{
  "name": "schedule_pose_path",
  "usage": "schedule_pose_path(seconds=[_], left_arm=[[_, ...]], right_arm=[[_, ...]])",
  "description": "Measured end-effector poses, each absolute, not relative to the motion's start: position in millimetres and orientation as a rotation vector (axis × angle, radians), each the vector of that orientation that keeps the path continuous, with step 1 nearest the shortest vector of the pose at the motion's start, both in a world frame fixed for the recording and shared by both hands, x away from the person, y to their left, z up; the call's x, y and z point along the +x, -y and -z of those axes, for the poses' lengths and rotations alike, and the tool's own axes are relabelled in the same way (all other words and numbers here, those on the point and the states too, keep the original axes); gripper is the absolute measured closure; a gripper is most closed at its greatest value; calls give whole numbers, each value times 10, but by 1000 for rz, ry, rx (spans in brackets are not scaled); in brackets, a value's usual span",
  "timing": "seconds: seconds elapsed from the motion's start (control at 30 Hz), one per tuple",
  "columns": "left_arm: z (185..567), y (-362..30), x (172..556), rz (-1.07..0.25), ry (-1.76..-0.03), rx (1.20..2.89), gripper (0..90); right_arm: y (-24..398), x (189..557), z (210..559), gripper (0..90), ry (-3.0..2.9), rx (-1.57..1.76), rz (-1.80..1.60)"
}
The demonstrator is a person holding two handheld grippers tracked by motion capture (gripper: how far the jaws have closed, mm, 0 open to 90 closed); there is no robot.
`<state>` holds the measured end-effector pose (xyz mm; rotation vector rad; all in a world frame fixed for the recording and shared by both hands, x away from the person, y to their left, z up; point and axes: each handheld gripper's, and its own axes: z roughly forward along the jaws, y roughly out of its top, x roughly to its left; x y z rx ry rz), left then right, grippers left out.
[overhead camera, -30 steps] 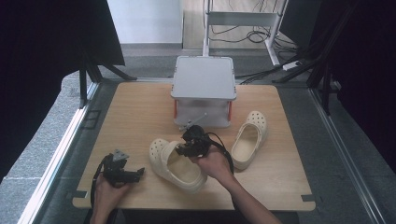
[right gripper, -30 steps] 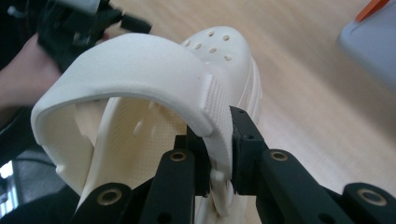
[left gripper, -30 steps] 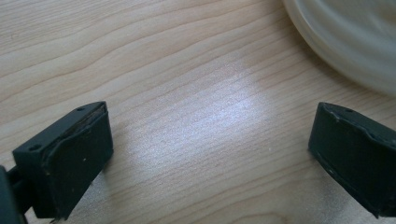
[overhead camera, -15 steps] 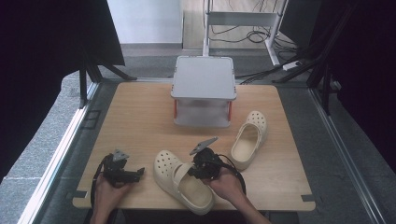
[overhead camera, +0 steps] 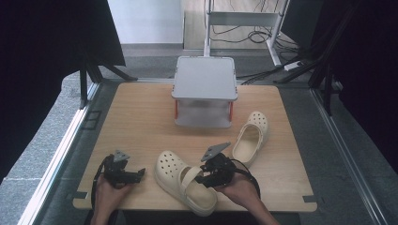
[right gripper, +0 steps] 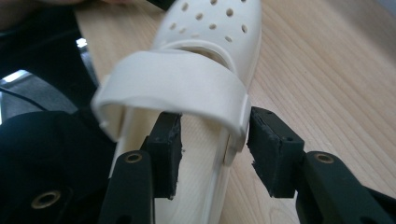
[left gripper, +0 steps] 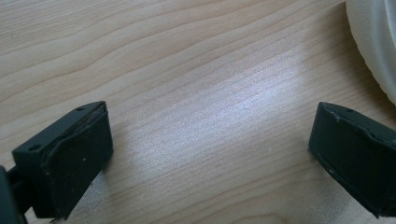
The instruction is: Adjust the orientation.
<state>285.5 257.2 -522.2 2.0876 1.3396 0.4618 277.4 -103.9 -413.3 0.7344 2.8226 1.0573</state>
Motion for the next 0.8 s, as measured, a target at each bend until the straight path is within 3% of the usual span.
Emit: schedule_pose_path(seconds=[0.3, 0.6, 0.8], left_arm=[[5224, -2567, 2856, -466, -1343, 2085, 0], [5222, -2570, 2857, -464, -1343, 2089, 0], [5222, -2568, 2858, -463, -1344, 2086, 0]], right_arm=[[1186, 2843, 3934, 632, -2767, 761, -1149], [784, 3179, 4137, 634, -2788, 757, -1098], [761, 3247, 4123, 599, -2793, 774, -1107]])
